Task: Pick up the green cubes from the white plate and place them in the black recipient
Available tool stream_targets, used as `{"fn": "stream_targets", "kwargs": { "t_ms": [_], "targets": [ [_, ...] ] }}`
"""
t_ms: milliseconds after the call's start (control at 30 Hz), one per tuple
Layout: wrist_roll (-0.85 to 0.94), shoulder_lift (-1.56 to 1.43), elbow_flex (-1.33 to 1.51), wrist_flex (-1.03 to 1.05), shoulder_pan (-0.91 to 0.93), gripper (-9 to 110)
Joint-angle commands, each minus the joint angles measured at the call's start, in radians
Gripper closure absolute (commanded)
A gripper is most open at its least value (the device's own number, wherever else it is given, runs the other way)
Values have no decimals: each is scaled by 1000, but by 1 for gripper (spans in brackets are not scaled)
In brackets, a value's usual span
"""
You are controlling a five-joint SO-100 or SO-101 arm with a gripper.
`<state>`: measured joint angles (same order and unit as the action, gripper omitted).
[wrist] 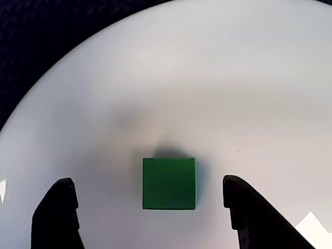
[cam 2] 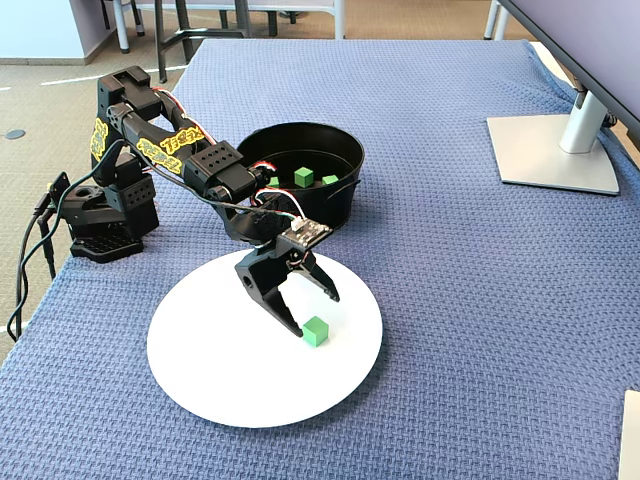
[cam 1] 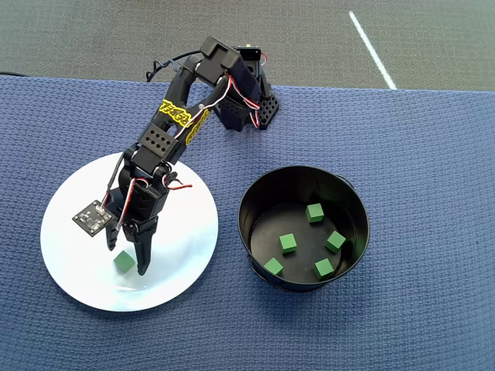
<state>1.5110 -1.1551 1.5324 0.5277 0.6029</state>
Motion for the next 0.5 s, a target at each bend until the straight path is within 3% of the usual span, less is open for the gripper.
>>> {"fn": "stream_targets", "kwargs": {
  "t_ms": [0,267,467],
  "targets": [
    [-11,-8,9,-51,-5,72],
    [-3,28,29,-98,3,73],
    [8,44,18,-101,6,80]
  ]
}}
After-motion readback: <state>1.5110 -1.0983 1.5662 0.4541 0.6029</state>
